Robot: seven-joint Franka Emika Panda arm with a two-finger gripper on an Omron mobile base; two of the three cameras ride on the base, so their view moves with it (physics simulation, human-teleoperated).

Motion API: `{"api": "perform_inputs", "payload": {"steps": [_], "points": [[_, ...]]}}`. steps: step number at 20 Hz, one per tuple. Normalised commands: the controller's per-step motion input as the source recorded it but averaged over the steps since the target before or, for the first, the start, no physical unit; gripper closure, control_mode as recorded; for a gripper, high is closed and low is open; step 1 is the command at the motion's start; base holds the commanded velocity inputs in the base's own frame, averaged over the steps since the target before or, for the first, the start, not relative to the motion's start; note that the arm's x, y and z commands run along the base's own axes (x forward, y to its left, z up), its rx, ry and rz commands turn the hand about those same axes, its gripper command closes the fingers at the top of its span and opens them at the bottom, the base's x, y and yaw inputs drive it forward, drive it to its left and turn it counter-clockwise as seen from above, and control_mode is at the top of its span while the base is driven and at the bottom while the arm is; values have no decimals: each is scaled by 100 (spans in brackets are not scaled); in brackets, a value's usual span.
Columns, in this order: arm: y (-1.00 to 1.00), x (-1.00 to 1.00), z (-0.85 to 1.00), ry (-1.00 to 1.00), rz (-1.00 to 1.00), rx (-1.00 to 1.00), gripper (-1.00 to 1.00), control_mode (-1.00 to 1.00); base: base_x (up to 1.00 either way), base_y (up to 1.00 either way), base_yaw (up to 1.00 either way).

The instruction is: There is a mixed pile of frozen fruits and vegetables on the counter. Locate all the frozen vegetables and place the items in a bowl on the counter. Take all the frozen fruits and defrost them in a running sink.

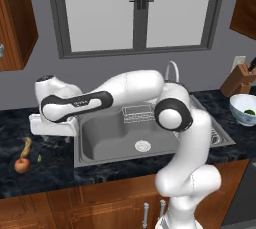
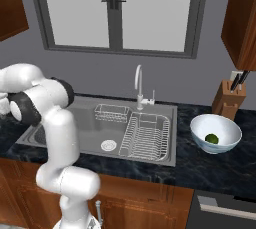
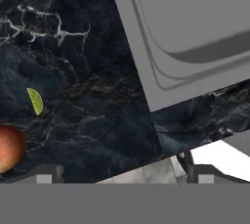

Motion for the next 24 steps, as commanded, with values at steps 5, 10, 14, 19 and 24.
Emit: {"api": "perform_inputs", "payload": {"steps": [5, 10, 14, 19, 24], "points": [[83, 10, -16, -3, -8, -6, -100, -100, 0, 0, 0], [8, 5, 0, 1, 0, -2, -100, -100, 0, 0, 0], [-11, 14, -13, -2, 2, 0, -100, -100, 0, 0, 0], [-21, 38, -38, -17, 10, 3, -100, -100, 0, 0, 0], [-14, 30, -49, 0, 22, 8, -100, -100, 0, 0, 0]]}}
